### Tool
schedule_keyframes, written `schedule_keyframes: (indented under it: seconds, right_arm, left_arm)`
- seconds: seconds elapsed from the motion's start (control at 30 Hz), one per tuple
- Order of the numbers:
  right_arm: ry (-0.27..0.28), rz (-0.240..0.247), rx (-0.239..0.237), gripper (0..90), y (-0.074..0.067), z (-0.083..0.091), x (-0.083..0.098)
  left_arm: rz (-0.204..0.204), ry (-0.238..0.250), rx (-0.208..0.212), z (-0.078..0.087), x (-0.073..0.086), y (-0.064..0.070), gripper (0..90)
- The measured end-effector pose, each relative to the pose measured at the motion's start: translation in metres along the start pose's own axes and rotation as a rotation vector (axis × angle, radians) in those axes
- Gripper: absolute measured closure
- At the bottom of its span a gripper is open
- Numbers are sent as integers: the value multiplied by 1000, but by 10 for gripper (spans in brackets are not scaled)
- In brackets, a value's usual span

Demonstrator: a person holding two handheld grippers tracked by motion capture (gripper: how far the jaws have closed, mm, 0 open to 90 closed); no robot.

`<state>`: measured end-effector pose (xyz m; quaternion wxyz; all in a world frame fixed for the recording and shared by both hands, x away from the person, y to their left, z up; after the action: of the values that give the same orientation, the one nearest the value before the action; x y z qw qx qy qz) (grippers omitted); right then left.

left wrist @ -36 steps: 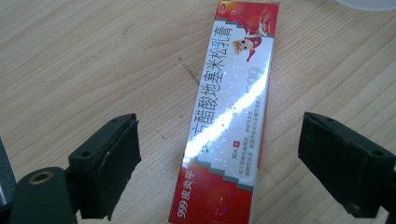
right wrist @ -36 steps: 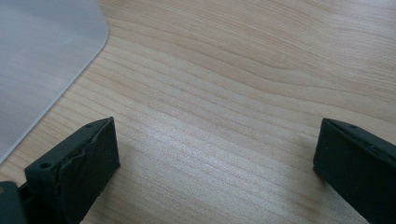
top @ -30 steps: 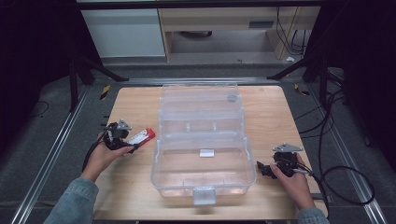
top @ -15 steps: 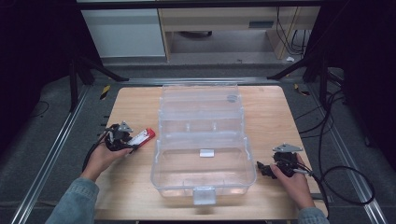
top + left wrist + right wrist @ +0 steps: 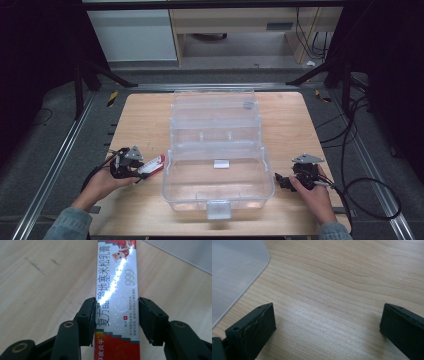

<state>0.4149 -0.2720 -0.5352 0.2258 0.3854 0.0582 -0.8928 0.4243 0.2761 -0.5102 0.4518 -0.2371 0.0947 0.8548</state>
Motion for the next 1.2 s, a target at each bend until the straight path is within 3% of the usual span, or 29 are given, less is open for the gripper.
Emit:
schedule_keyframes:
  seconds: [0.1,0.2,0.27,0.33,0.37,0.4,0.43,0.77,1.0,1.2]
  right_arm:
    - [0,0,1,5,0,0,0]
    - [-1,0,2,5,0,0,0]
    - [0,0,1,5,0,0,0]
    - [-1,-1,2,4,0,0,0]
    - [-1,0,2,5,0,0,0]
    - [-1,0,1,5,0,0,0]
    - [-1,0,1,5,0,0,0]
    - [-1,-1,1,5,0,0,0]
    - [-1,-1,1,5,0,0,0]
    - [0,-1,1,5,0,0,0]
  left_arm:
    - [-17,-25,-8,6,1,4,458]
    - [-11,-32,-17,11,0,3,332]
    - [-11,-80,-14,17,-1,1,302]
    - [-2,-98,-13,17,-1,1,262]
    - [-17,-163,-15,16,-1,2,242]
    - [-17,-163,-15,16,-1,2,241]
    - [-21,-210,-11,14,0,3,236]
    - [-38,-298,10,4,-3,4,386]
    - [-38,-325,26,2,-5,2,466]
    - [-26,-334,38,-1,-5,1,473]
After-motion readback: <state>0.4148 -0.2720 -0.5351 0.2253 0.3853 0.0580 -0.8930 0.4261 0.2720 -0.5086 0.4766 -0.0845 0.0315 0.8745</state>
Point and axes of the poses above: each handheld gripper's, and its own axes: z roughly backward along the jaws, x roughly out of its underside, y roughly to its right, the point moved 4 cm from there along -z, roughly forward along the jaws, and after that the axes turned 3 degrees about z, right-handed, at the moved point
